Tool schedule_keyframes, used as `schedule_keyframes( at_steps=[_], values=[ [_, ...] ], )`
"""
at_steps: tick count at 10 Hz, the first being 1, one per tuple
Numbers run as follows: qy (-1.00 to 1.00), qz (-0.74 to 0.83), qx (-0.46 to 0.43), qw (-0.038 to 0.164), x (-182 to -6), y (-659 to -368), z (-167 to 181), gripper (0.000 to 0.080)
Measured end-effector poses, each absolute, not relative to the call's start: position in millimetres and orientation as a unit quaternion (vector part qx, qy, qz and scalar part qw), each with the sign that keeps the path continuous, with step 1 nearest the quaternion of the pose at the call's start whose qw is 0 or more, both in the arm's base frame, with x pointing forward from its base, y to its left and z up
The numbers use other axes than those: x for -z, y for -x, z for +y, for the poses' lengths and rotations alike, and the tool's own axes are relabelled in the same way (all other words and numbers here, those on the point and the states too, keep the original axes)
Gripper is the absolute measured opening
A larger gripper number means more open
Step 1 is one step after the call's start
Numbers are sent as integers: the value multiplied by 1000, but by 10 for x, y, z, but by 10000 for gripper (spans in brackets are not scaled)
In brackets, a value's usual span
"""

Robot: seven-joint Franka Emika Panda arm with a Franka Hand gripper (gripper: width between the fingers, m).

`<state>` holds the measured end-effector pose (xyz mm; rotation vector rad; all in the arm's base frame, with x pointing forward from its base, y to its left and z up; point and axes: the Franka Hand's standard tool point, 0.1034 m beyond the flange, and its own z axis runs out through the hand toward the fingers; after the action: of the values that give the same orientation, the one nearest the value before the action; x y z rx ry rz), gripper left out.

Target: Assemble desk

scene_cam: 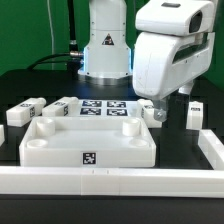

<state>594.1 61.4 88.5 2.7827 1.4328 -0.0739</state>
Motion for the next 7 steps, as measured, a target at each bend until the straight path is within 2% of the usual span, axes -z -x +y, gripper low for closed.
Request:
schedule_keyframes(
  at_steps=[5,7],
  values=[
    [-880,475,13,8,-872,-5934,603,650],
    [-842,540,-8,14,-779,-5567,391,650]
  ],
)
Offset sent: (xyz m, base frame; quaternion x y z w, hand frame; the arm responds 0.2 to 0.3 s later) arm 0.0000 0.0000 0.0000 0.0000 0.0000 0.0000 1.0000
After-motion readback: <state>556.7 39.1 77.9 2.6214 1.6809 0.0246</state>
